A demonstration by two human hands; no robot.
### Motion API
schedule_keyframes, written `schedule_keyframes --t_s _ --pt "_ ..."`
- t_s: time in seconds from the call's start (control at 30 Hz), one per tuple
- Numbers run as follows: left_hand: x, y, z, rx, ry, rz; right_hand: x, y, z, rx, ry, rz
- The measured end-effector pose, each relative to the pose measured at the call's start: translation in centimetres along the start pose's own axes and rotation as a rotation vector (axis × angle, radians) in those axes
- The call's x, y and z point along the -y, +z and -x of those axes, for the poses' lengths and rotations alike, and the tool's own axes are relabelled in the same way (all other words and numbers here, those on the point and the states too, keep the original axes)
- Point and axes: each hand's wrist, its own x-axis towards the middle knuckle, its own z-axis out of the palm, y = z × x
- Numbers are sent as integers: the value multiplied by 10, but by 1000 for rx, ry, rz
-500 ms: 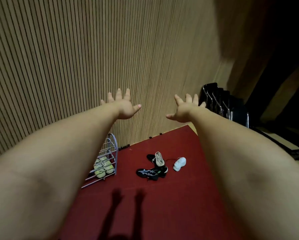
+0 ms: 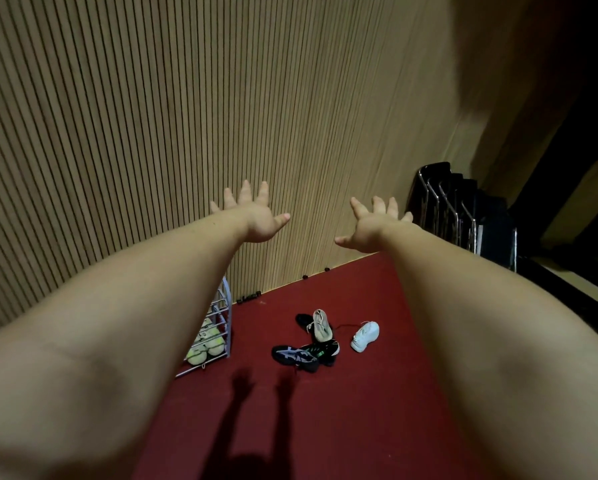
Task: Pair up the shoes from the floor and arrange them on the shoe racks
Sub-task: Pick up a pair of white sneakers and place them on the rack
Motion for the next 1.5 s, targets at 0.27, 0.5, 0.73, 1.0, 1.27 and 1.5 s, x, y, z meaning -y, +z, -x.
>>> schedule_keyframes --t_s 0.27,0.5,0.73,1.0,1.27,1.5 --pt "3 -6 -88 -2 62 -9 19 -6 -74 18 62 16" --pt "8 -8 -154 5 99 -24 35 -8 -130 15 87 -11" --pt "9 13 -203 55 99 -33 33 9 -178 78 93 -22" --pt "-21 63 -281 97 61 -39 -4 40 -265 128 90 -61" --pt "-81 146 -396 181 -13 -41 -67 85 -408 218 36 -62" --pt "-105 254 -463 296 -42 -22 -96 180 -500 344 10 -74"
